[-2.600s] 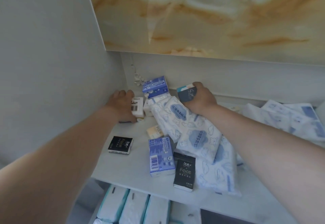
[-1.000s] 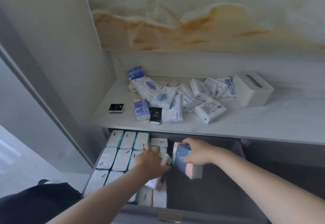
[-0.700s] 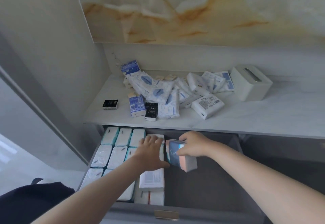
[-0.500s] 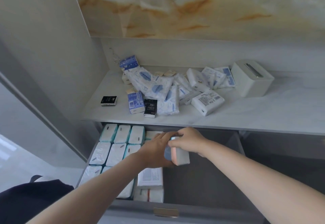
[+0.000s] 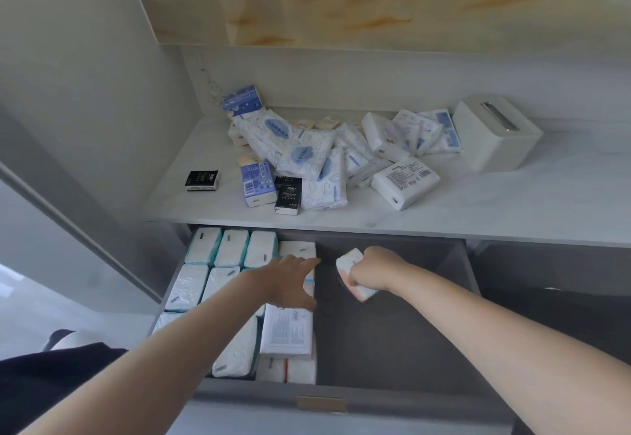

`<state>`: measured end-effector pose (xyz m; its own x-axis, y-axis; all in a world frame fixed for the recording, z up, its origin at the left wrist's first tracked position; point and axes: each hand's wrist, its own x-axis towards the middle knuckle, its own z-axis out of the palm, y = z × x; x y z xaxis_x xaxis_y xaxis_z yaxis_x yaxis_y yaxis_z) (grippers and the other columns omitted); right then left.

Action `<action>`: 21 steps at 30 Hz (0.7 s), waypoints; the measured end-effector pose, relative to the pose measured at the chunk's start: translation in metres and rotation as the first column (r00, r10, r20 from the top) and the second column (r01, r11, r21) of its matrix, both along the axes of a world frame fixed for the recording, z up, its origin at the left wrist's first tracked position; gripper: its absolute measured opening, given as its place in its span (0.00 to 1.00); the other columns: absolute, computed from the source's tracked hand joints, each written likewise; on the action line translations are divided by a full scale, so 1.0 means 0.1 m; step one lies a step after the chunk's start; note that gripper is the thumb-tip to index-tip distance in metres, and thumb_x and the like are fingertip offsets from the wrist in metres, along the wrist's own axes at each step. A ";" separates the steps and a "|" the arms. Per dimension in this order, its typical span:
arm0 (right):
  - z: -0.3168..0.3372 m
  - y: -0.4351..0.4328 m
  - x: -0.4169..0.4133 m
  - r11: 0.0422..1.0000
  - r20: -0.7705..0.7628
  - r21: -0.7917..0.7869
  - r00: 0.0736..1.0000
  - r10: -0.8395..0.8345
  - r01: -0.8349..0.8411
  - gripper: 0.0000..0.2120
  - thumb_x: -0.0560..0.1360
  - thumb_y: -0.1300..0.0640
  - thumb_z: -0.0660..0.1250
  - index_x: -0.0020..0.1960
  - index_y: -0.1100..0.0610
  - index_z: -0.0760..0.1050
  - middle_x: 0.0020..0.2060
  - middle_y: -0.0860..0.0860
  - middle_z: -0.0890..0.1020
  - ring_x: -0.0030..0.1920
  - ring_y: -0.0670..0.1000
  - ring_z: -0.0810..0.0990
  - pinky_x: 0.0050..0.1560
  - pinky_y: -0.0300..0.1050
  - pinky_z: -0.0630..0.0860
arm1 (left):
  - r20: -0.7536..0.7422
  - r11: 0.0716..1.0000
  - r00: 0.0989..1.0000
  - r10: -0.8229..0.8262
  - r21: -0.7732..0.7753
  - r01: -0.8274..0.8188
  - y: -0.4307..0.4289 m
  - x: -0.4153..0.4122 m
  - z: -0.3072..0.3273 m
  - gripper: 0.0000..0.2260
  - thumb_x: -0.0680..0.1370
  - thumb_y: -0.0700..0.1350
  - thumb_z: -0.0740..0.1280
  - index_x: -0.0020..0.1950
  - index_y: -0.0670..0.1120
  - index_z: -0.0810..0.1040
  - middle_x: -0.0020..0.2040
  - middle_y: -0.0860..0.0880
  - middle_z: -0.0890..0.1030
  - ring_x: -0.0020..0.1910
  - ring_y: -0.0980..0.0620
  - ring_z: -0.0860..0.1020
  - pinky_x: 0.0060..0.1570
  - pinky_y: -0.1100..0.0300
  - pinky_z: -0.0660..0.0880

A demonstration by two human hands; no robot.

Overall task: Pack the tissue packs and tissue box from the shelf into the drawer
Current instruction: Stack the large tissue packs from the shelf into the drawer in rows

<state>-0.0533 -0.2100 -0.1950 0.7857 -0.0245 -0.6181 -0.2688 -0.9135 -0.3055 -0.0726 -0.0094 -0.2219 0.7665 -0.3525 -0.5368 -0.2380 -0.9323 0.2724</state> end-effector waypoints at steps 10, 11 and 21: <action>-0.80 0.31 0.13 0.826 -0.136 0.368 0.903 -0.407 0.428 0.18 0.75 0.55 0.71 0.62 0.59 0.73 0.56 0.57 0.79 0.52 0.58 0.82 0.35 0.46 0.81 | -0.002 0.980 0.992 -0.127 0.157 0.126 0.29 0.09 -0.06 0.34 0.72 0.68 0.67 0.74 0.56 0.67 0.73 0.53 0.67 0.72 0.45 0.60 0.72 0.49 0.60; -0.85 0.35 0.14 0.800 -0.144 0.398 0.892 -0.429 0.450 0.15 0.76 0.58 0.69 0.61 0.59 0.73 0.55 0.56 0.79 0.52 0.58 0.82 0.38 0.48 0.82 | -0.001 0.982 0.992 -0.126 0.145 0.125 0.30 0.09 -0.07 0.34 0.72 0.68 0.67 0.74 0.56 0.67 0.73 0.53 0.67 0.72 0.45 0.61 0.71 0.49 0.60; -0.90 0.39 0.19 0.882 -0.051 0.341 0.943 -0.328 0.325 0.15 0.73 0.59 0.72 0.59 0.59 0.77 0.48 0.56 0.81 0.39 0.51 0.76 0.32 0.40 0.70 | -0.095 0.999 0.996 0.005 -0.037 -0.008 0.36 0.05 -0.09 0.27 0.70 0.62 0.73 0.64 0.58 0.68 0.62 0.54 0.76 0.59 0.49 0.71 0.59 0.51 0.71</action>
<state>-0.0343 -0.1706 -0.2845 0.7745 -0.0702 -0.6286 -0.5301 -0.6143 -0.5845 -0.0672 0.0262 -0.2312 0.7154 -0.3688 -0.5935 -0.2035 -0.9225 0.3280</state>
